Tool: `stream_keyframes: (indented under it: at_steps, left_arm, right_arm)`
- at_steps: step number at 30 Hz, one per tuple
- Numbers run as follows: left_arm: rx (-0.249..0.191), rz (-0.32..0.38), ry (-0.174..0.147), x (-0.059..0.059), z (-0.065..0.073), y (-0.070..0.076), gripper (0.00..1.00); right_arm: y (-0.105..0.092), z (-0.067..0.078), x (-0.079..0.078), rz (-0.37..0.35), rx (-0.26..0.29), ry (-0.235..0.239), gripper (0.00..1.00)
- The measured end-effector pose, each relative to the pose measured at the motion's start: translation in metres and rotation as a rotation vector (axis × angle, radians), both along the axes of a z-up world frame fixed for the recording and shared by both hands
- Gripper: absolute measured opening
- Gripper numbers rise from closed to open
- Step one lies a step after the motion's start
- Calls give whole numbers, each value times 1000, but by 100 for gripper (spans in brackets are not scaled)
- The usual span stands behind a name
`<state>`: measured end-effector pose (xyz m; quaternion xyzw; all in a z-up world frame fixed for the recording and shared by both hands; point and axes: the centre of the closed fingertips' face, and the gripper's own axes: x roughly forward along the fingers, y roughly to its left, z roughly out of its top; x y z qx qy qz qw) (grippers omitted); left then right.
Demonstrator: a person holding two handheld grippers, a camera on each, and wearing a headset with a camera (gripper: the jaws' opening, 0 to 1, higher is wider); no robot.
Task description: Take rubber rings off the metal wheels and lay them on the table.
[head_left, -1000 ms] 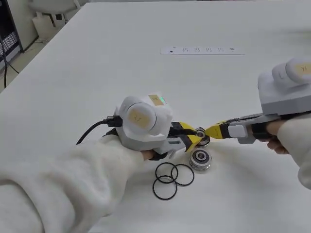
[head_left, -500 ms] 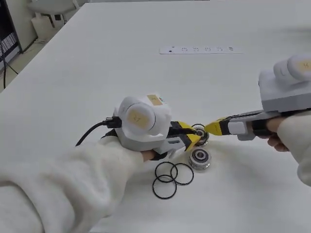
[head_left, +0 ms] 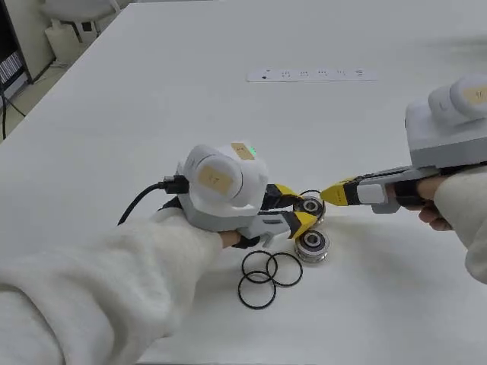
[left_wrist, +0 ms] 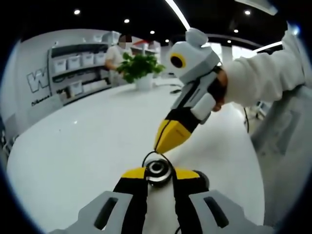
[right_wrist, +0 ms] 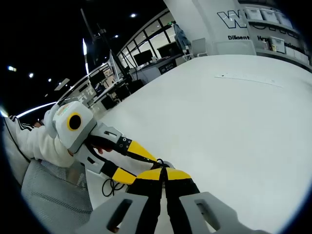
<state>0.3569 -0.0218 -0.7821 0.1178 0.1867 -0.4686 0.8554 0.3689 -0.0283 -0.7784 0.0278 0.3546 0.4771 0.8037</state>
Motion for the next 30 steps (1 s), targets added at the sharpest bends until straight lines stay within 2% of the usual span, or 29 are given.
stream_keyframes:
  at_steps: [5,10,14,19,24,30]
  left_arm:
    - [-38,26,-11,5,16,5,27]
    - [-34,33,-42,7,29,12,29]
    - [-30,40,-50,7,36,15,34]
    - [5,9,-76,-1,42,13,38]
    - [-3,-13,-89,-6,53,11,44]
    - [-26,6,-100,-2,66,19,51]
  right_arm:
    - [1,3,0,0,6,-4,0]
    - [2,5,0,4,10,-10,0]
    - [2,8,1,3,15,-16,0]
    - [1,15,4,-10,33,-26,0]
    - [-1,22,6,-22,48,-39,0]
    - [1,28,6,-20,60,-47,0]
